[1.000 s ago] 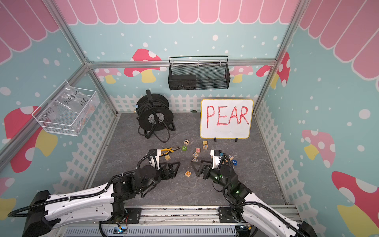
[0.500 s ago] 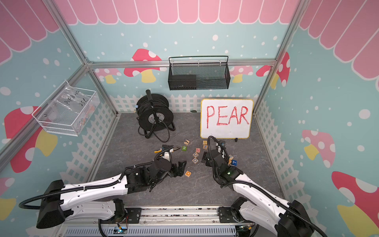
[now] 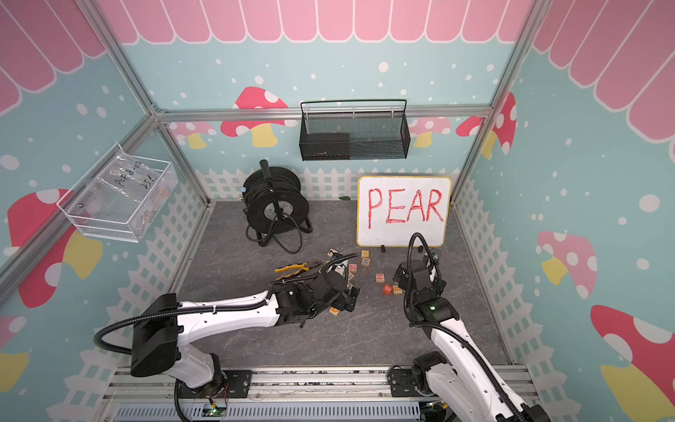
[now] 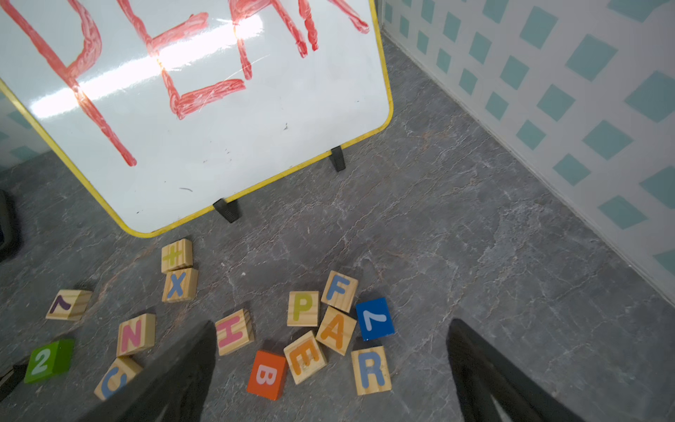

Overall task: Spell the uppercase word “pear” with letter blocks
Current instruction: Pick up the letter block from the center of the board.

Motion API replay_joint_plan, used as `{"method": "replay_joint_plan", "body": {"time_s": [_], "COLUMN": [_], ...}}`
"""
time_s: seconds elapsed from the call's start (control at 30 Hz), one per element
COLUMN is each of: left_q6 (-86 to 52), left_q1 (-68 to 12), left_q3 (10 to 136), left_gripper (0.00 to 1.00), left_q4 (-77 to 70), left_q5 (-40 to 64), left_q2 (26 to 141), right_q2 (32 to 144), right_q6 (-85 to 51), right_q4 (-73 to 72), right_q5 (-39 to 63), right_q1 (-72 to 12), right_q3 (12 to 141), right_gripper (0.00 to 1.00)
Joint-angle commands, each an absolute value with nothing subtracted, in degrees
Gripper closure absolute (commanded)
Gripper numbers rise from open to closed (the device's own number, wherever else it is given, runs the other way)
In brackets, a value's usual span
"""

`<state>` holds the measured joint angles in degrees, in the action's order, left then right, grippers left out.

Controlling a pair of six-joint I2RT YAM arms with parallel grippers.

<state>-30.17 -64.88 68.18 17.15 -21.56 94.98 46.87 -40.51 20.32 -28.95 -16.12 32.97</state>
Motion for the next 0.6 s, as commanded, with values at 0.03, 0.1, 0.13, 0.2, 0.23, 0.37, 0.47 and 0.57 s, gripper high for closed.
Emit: {"method": "replay_joint_plan", "body": {"time_s": [0.03,0.1,0.13,0.2,0.23,0.37,0.47,0.57], "left_q6": [-26.6,-26.0,-25.7,-25.0,-24.7,-23.6,-23.1,-22.5], "left_q1": [-64.7,-64.7,-64.7,-64.8,-64.7,-64.7,-64.7,-64.6], "left_q3": [78.9,83.7,85.8,90.7,92.9,101.2,107.0,111.7], "left_gripper": [0.01,0.0,0.01,0.01,0.01,0.01,0.01,0.01], "left_q4": [22.1,23.7,24.6,26.5,27.4,30.4,32.8,34.3], "left_q5": [-19.4,-18.6,-16.8,-15.5,-15.1,-14.4,-13.8,-13.7], "left_q2": [103.1,107.4,109.1,113.3,114.7,121.5,126.2,130.2], "right_q2": [46.3,46.6,46.6,45.7,45.0,42.4,40.9,37.9], "right_q6": [-36.8,-36.5,-36.5,-36.6,-36.8,-36.6,-37.7,-40.3], "right_q4": [19.1,18.9,19.1,19.2,19.1,19.8,22.1,23.3], "right_q5": [-27.4,-27.9,-27.9,-27.8,-28.2,-30.3,-33.6,-37.0], "right_q1": [-13.5,-12.5,-12.0,-11.0,-10.6,-8.8,-7.4,-6.6], "right_q3": [32.4,32.3,32.3,32.1,32.2,33.5,34.6,34.0], "right_gripper": [0.01,0.01,0.01,0.01,0.01,0.01,0.01,0.0]}}
